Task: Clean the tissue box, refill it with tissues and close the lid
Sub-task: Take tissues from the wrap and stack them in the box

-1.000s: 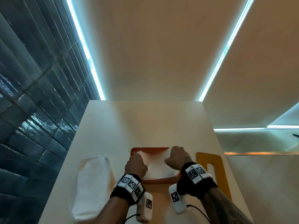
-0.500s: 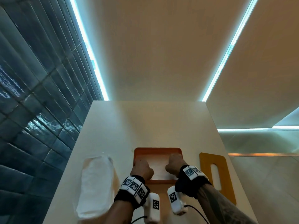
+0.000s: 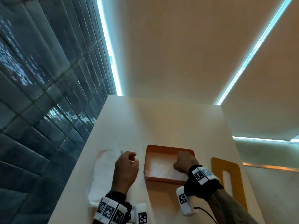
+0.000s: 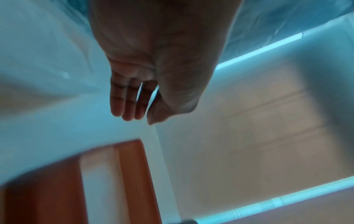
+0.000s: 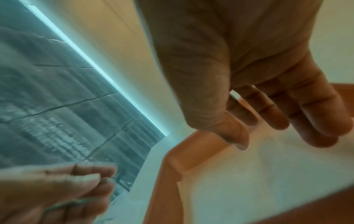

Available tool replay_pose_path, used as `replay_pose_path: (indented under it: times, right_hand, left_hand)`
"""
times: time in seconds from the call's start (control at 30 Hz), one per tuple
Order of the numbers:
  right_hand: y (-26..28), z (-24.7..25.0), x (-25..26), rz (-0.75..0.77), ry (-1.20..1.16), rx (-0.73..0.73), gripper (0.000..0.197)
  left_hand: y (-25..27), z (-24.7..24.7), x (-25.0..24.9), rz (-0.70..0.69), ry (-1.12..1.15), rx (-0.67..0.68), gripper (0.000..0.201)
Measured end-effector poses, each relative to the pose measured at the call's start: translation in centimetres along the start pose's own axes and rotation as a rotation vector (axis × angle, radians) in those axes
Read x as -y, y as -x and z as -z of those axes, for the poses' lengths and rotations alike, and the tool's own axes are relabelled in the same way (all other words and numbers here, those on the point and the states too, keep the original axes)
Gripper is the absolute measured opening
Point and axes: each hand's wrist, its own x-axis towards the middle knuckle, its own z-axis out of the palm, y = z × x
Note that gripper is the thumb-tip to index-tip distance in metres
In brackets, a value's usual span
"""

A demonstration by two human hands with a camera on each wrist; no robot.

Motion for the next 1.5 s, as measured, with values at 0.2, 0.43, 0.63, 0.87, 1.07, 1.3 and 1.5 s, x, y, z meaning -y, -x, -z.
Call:
replay_pose_path:
  times: [0.2, 0.43, 0.63, 0.87, 1.07, 1.3, 1.5]
  right_hand:
    - [1.9, 0.9, 7.6, 0.367, -0.217, -0.07, 0.02]
    - [1.4, -6.3, 15.4, 0.527, -0.425, 0.312, 0.033]
    - [-0.3, -9.1, 15.4, 0.484, -0.183, 0.246, 0.045]
    - [-2.7, -9.4, 15.5, 0.239, -0.561, 0.403, 0.016]
    - [-2.9, -9.7, 16.0, 0.129, -0.711, 0.428, 0.012]
    - [-2.7, -10.0, 16.9, 0.104, -0.731, 0.393, 0.023]
    - [-3.4, -11.1, 17.3, 0.088, -0.769, 0.31, 0.025]
  left_hand:
    - [-0.8, 3.8, 8.5, 0.377, -0.203, -0.035, 0.043]
    - [-2.1, 3.1, 11.1, 0.468, -0.254, 0.02, 0.059]
    - [-2.9, 2.7, 11.7, 0.493, -0.24, 0.024, 0.069]
    - [-4.8, 2.7, 10.4, 0.498, -0.281, 0.086, 0.071]
    - [-6.5, 3.6, 10.6, 0.559, -0.206, 0.221, 0.089]
    - [-8.0, 5.0, 11.4, 0.529, 0.05, 0.215, 0.057]
    - [-8.0, 5.0, 12.7, 0.598, 0.244, 0.232, 0.047]
